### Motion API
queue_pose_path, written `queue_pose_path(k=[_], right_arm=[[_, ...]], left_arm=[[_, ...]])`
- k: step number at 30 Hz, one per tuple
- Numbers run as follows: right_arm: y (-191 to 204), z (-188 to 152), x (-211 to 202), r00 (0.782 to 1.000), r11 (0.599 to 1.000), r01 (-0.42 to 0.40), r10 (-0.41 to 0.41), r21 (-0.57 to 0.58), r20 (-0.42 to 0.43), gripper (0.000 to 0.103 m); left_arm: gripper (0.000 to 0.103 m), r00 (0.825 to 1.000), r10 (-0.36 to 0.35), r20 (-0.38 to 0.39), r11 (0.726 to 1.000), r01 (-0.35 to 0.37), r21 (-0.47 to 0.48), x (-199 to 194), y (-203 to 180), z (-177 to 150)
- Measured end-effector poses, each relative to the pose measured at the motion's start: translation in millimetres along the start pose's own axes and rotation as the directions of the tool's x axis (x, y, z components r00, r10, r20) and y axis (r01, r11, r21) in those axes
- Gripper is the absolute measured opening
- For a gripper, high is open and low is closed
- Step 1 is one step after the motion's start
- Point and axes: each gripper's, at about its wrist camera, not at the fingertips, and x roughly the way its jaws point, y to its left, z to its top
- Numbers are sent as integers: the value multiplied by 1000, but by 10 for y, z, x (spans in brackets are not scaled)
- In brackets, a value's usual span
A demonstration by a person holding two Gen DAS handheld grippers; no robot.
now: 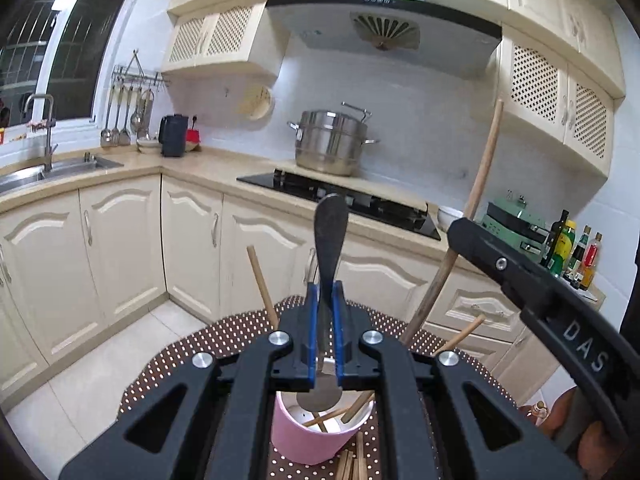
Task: Organize utensils
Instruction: 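Drop the spoon and chopstick into the pink cup with both grippers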
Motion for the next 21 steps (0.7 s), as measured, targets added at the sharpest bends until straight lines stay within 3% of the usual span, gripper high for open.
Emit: queue_pose_path(k=[18,21], right_arm=[[-24,-307,148,995,1000,19,-18,9,-100,6],[-40,-342,146,993,1000,23,-21,19,-113,6]], left_arm=[[7,993,19,-115,1000,-18,8,93,105,-398],[12,992,28,-120,1000,-29,-7,68,140,-438]])
